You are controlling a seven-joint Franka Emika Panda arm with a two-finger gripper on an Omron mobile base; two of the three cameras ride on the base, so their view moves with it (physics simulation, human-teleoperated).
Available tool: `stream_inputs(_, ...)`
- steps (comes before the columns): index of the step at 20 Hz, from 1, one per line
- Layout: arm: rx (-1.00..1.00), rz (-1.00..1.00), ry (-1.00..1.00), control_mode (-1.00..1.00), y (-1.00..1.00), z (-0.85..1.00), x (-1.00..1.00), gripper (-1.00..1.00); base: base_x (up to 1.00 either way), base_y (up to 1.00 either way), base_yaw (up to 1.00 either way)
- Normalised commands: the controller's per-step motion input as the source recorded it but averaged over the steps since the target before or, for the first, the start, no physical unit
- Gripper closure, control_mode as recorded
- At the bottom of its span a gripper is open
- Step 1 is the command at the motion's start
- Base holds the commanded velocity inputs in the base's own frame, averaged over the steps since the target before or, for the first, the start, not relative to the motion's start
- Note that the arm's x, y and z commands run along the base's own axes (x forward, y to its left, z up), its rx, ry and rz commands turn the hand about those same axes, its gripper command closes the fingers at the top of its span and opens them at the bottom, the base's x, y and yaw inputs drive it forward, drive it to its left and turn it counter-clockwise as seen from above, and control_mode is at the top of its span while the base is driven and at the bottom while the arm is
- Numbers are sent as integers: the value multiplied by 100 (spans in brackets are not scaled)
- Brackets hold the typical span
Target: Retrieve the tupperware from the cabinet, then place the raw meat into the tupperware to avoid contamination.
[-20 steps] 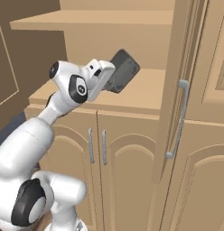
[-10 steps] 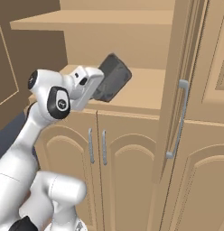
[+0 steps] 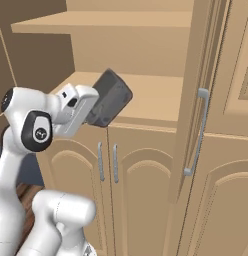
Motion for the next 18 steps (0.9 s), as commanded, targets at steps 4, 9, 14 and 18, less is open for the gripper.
stream_inputs(4, 7, 2, 8, -100, 13, -1, -45, 100, 0, 0, 0)
stream_inputs(9, 14, 3, 18, -100, 0, -3, -13, 100, 0, 0, 0)
stream_inputs(14, 3, 2, 8, -100, 10, -5, -1, 100, 0, 0, 0)
stream_inputs(18, 0, 0, 0, -100, 1, 0, 0, 100, 0, 0, 0)
